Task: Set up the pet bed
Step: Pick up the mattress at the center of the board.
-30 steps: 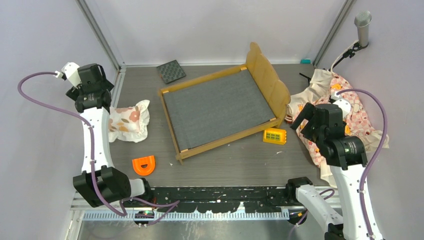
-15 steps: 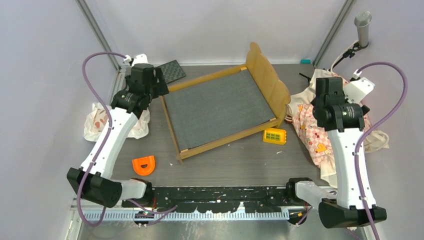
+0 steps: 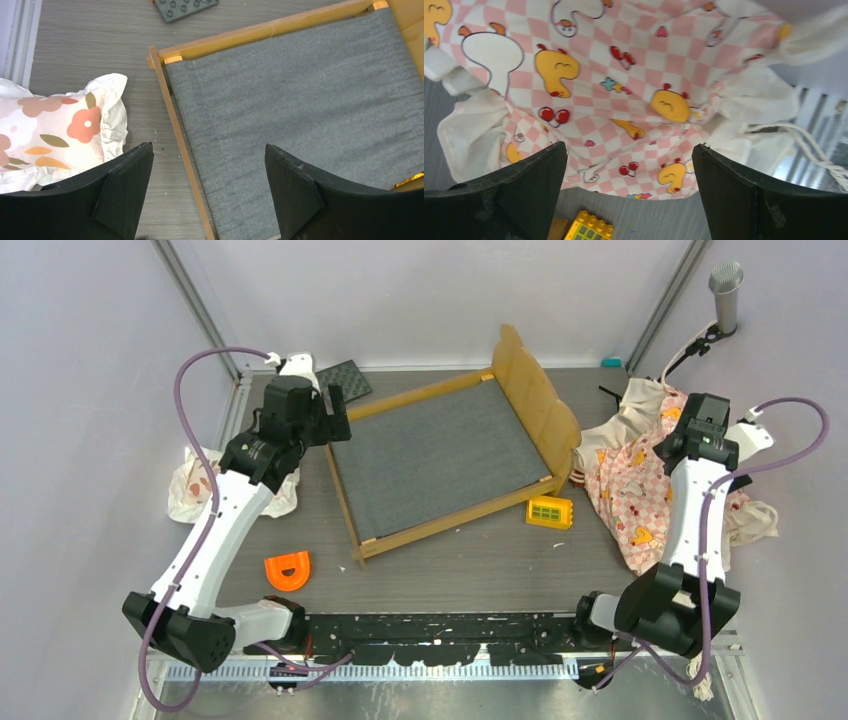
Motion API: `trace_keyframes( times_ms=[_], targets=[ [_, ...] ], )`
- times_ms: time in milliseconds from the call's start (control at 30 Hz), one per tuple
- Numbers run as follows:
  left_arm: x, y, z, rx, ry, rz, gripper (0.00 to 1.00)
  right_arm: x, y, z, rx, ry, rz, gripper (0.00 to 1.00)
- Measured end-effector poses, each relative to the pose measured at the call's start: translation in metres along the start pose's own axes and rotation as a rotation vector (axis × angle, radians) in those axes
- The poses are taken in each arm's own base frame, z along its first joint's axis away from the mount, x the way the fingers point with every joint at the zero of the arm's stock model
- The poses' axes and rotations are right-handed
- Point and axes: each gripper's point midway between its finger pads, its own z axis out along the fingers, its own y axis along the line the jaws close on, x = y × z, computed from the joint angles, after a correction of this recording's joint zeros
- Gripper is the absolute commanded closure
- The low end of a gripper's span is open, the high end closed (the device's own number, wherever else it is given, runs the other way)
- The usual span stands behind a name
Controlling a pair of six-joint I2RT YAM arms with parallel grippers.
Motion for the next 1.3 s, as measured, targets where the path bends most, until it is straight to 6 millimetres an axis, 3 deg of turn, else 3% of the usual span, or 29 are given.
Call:
trace_keyframes(
  times_ms=[133, 267, 633, 900, 967, 1067, 1300],
  targets=[
    [0.008, -0.004, 0.002, 0.012, 0.019, 0.014, 0.16, 0.008, 0.029, 0.02, -0.069, 0.04, -0.005, 0.0],
    [0.014, -0.008, 0.002, 0.024, 0.032, 0.029, 0.17, 0.007, 0.043, 0.034, -0.08, 0.041, -0.011, 0.0],
    [0.022, -0.014, 0.003, 0.054, 0.053, 0.044, 0.17, -0.019, 0.045, 0.052, 0.015, -0.044, -0.033, 0.0],
    [0.026, -0.019, 0.005, 0.076, 0.069, 0.049, 0.18, -0.007, 0.044, 0.092, 0.1, -0.018, -0.062, 0.03],
    [0.028, -0.02, 0.007, 0.079, 0.077, 0.052, 0.18, -0.001, 0.044, 0.102, 0.116, -0.002, -0.072, 0.1],
    [0.031, -0.021, 0.01, 0.081, 0.09, 0.057, 0.2, 0.006, 0.045, 0.113, 0.132, 0.018, -0.087, 0.29],
    [0.038, -0.022, 0.015, 0.082, 0.112, 0.063, 0.23, -0.003, 0.056, 0.109, 0.073, -0.007, -0.061, 0.89]
  ],
)
